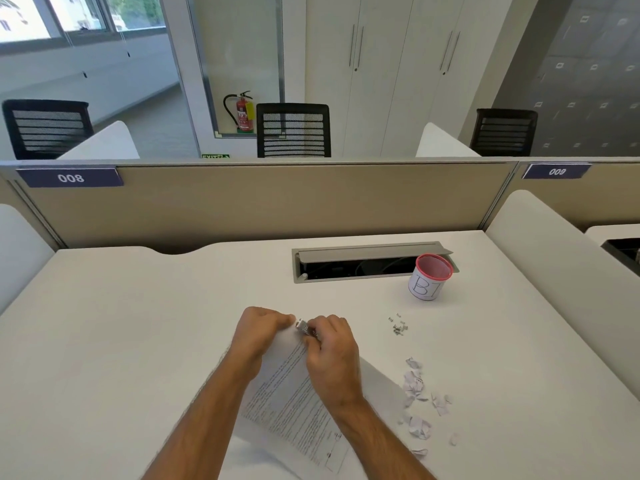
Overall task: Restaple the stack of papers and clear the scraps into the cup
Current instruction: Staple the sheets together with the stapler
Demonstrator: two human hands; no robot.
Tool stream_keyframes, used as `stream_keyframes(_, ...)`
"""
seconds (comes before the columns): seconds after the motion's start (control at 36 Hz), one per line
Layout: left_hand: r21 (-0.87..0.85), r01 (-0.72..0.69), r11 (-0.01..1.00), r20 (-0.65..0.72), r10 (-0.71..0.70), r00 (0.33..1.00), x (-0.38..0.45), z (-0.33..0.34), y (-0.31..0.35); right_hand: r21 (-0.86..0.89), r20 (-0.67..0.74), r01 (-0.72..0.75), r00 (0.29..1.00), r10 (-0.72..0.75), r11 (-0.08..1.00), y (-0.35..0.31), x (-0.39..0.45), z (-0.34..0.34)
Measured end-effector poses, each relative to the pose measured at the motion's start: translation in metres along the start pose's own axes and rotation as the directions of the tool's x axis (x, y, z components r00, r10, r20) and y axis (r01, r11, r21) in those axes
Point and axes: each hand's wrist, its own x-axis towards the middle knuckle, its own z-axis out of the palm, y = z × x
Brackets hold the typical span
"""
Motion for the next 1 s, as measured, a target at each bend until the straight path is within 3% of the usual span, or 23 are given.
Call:
stream_keyframes(0.14,-0.006,-0.031,0.999,0.02,0.031,0.999,0.0011,-0.0013,0.0016,0.006,0.063,-0.079,0.995,0.078,0.997,0.0023,0.0016,-0.0062)
stream_keyframes(0.61,0.03,-0.059,0.998,0.046,0.058,0.997,-0.005,0.0017,0.0046,-0.019,0.095,-0.067,0.993,0.069,0.998,-0.0001,0.0065,-0.0094)
stream_keyframes(1.0,0.207,-0.148,0.967,0.029,0.145,0.989,-0.0049,0.0062,0.004,0.104,0.094,-0.132,0.988,0.123,0.986,0.0032,0.0096,-0.0093)
